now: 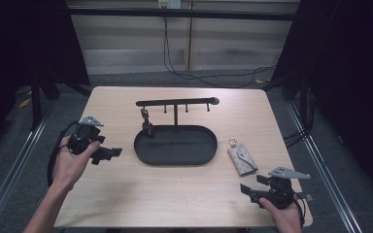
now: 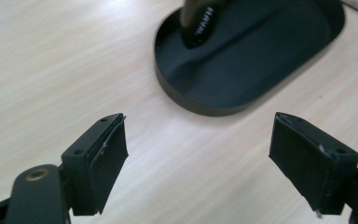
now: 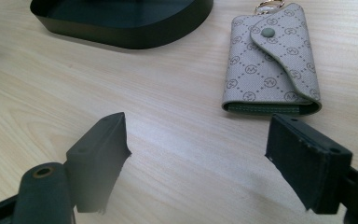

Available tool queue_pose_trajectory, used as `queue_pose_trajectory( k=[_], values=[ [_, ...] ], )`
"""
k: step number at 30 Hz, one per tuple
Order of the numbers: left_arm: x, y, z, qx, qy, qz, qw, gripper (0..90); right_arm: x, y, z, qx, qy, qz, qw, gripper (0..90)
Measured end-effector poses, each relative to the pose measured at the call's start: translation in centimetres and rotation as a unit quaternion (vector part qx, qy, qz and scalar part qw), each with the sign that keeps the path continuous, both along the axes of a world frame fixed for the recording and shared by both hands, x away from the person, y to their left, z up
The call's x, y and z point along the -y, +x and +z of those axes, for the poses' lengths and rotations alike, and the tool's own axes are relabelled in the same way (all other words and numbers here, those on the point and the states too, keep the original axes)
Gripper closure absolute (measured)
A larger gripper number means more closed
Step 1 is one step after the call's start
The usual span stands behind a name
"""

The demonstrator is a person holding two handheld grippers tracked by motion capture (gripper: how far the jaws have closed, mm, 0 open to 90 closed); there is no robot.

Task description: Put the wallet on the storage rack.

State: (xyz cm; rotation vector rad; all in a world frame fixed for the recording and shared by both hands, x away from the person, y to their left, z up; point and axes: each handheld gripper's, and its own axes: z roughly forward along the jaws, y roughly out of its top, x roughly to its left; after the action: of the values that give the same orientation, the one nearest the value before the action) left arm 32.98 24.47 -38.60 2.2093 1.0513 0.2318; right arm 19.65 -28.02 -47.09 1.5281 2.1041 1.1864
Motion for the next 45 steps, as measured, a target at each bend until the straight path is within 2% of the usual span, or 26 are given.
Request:
queue_pose_trajectory(
  k=[1,2,4,5,6,8,9,11,14,17,19,22,27,29,30,32,34,35,36,37,40,42,45],
  values=[
    [0.0,-0.2,-0.4,-0.009,-0.006,0.002,0.9999,19.0,0.0,0.0,0.0,0.002,0.000,0.000,1.0000,21.9],
    [0.1,-0.4,-0.9,-0.018,-0.002,0.003,0.9998,19.5,0.0,-0.1,0.0,0.001,-0.002,-0.002,1.0000,22.3],
    [0.1,-1.1,-1.7,-0.010,-0.012,0.011,0.9998,20.6,0.0,-0.1,0.1,0.003,0.000,-0.005,1.0000,23.7],
    [0.1,-1.5,-2.3,-0.013,-0.020,0.016,0.9996,20.6,0.1,-0.2,0.1,0.004,0.001,-0.007,1.0000,24.8],
    [0.1,-1.7,-2.6,-0.014,-0.019,0.014,0.9996,20.2,0.2,-0.2,0.1,0.005,0.003,-0.010,0.9999,25.8],
    [0.2,-2.5,-3.4,-0.010,-0.004,0.027,0.9996,17.0,0.2,-0.2,0.1,0.005,0.006,-0.014,0.9999,25.9],
    [0.3,-3.0,-3.9,-0.009,-0.009,0.025,0.9996,16.3,0.3,-0.1,0.1,0.002,0.007,-0.016,0.9998,26.0],
    [-0.1,-3.6,-4.2,-0.004,-0.027,0.027,0.9993,17.1,0.3,-0.1,0.1,0.001,0.009,-0.017,0.9998,26.3],
    [-0.7,-4.6,-4.6,0.002,-0.026,0.027,0.9993,22.7,0.4,-0.1,0.2,0.001,0.010,-0.019,0.9998,26.2],
    [-1.4,-5.8,-5.0,0.004,-0.038,0.017,0.9991,22.7,0.5,0.1,0.2,-0.003,0.013,-0.019,0.9997,25.4],
    [-1.7,-7.0,-5.5,0.008,-0.042,0.025,0.9988,22.7,0.6,0.1,0.2,-0.009,0.016,-0.020,0.9996,25.6],
    [-2.3,-8.7,-5.9,0.003,-0.055,0.017,0.9983,22.7,0.9,0.2,0.4,-0.009,0.026,-0.026,0.9993,26.7],
    [-2.6,-10.9,-6.4,0.017,-0.064,0.006,0.9978,22.8,0.9,0.8,1.0,-0.009,0.022,-0.026,0.9994,27.8],
    [-2.7,-11.1,-7.1,0.016,-0.066,0.000,0.9977,22.8,0.7,1.2,1.0,-0.011,0.025,-0.020,0.9994,28.3],
    [-2.9,-11.2,-7.2,0.029,-0.077,0.002,0.9966,23.5,0.6,1.4,1.1,-0.011,0.025,-0.016,0.9995,28.4],
    [-3.2,-10.9,-7.3,0.032,-0.079,-0.002,0.9964,25.1,0.3,1.6,1.1,-0.009,0.014,-0.009,0.9998,29.5],
    [-3.6,-10.5,-7.6,0.018,-0.095,0.016,0.9952,25.1,0.0,1.8,1.3,-0.018,0.003,-0.002,0.9998,31.3],
    [-3.7,-10.4,-7.8,0.006,-0.107,0.017,0.9940,25.0,0.0,1.9,1.4,-0.020,0.003,0.003,0.9998,32.5],
    [-3.7,-10.3,-7.9,-0.002,-0.110,0.016,0.9938,25.1,-0.1,2.1,1.4,-0.023,0.004,0.005,0.9997,32.8],
    [-3.6,-10.3,-8.0,-0.004,-0.104,0.013,0.9945,25.1,-0.1,2.2,1.5,-0.024,0.004,0.006,0.9997,32.9],
    [-3.4,-10.3,-7.8,0.009,-0.096,0.013,0.9953,23.6,-0.1,3.0,1.8,-0.030,-0.004,0.006,0.9995,33.1],
    [-3.2,-10.2,-7.9,0.003,-0.093,0.007,0.9956,23.2,-0.2,3.7,2.2,-0.041,-0.013,0.006,0.9991,30.8],
    [-3.1,-10.0,-8.1,-0.001,-0.084,0.005,0.9964,23.1,-0.2,4.5,2.6,-0.054,-0.014,0.012,0.9984,28.4]
  ],
)
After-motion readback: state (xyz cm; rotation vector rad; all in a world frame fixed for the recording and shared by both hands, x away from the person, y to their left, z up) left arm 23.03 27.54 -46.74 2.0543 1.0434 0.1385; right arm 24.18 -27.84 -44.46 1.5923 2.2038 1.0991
